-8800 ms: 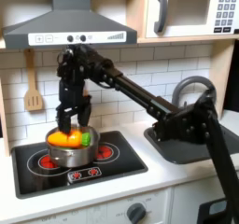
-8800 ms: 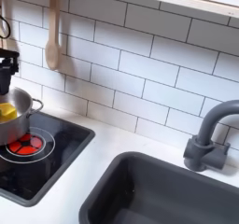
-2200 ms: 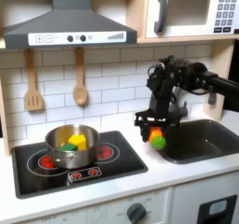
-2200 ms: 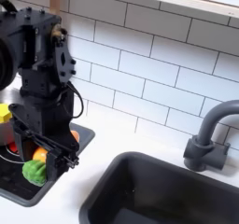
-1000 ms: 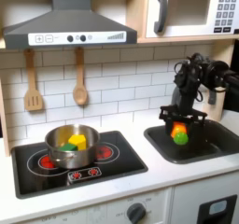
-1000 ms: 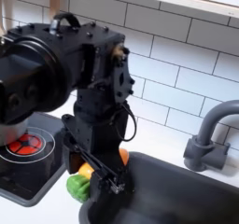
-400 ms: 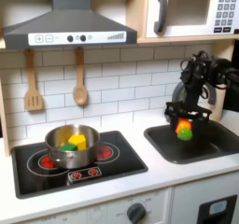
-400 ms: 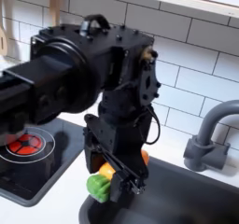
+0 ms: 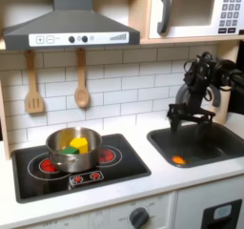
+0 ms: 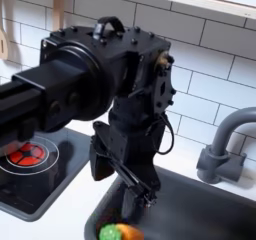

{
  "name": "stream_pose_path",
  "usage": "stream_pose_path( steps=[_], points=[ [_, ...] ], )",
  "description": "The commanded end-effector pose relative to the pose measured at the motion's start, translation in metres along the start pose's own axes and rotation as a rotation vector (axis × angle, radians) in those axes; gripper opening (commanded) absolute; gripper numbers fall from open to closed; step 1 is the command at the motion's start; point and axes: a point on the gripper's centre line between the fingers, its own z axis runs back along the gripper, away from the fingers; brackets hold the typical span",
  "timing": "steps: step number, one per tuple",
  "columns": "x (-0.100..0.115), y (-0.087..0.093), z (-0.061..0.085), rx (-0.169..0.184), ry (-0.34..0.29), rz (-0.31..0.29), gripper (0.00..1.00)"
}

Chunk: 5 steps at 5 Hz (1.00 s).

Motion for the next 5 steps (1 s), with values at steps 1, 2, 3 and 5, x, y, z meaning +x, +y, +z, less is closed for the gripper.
stream_pose_path(
  steps=[1, 2, 3, 5],
  points=[
    [-0.011, 0.014, 0.009, 0.007, -0.028, 0.057, 1.0],
    [-0.022, 0.029, 0.011, 0.019, -0.022, 0.108, 1.0],
    [-0.029, 0.035, 0.007, 0.02, -0.013, 0.132, 1.0],
    [-0.041, 0.061, 0.009, 0.023, -0.006, 0.227, 1.0]
  ],
)
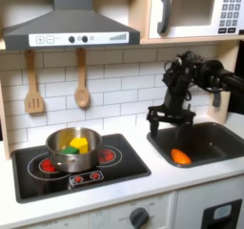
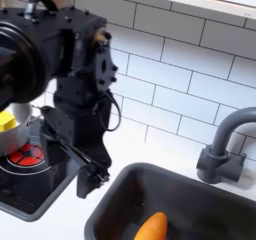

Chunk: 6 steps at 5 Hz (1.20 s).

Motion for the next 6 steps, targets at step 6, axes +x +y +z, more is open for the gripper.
stream_pose_path(
  steps=[6],
  points=[
    [-0.016, 0.045, 0.003, -0.071, 0.033, 0.353, 1.0]
  ],
)
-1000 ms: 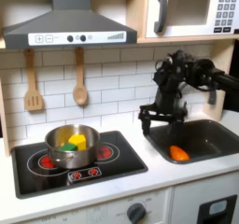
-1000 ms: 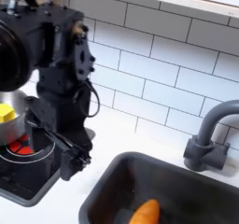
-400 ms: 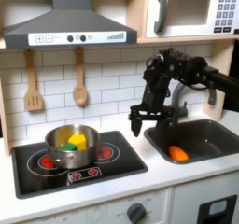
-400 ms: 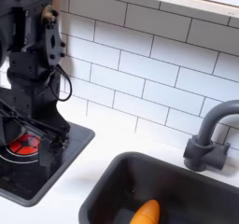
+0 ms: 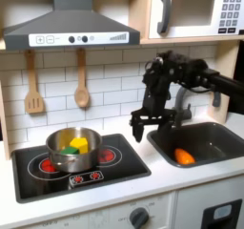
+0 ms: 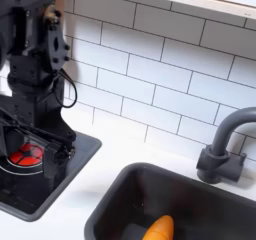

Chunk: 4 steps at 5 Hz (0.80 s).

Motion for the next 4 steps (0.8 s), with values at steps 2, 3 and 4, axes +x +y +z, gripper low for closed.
stream_pose_path(
  steps=[2, 3, 4],
  points=[
    [0.018, 0.026, 0.006, -0.052, 0.01, 0.09, 1.0],
    [0.027, 0.035, 0.004, -0.039, 0.005, 0.109, 1.0],
    [0.035, 0.038, 0.001, -0.033, 0.004, 0.114, 1.0]
  ],
)
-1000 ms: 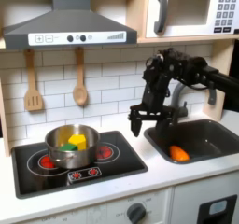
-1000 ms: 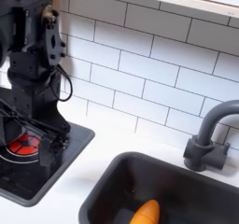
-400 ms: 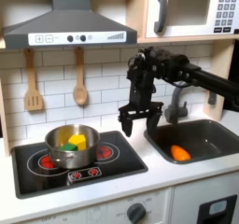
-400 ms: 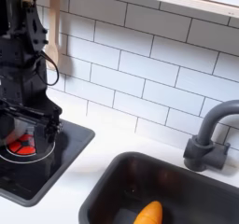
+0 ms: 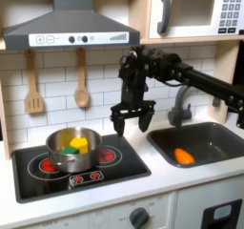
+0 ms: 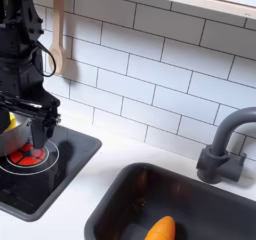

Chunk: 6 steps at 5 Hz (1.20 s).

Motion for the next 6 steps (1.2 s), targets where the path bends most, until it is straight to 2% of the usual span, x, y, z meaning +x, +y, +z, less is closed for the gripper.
stream_pose_path(
  steps=[1, 4, 6],
  points=[
    [0.022, 0.008, -0.008, 0.027, -0.006, 0.017, 1.0],
    [0.055, 0.04, -0.016, 0.049, 0.001, 0.082, 1.0],
    [0.06, 0.054, -0.022, 0.059, 0.015, 0.107, 1.0]
  ],
)
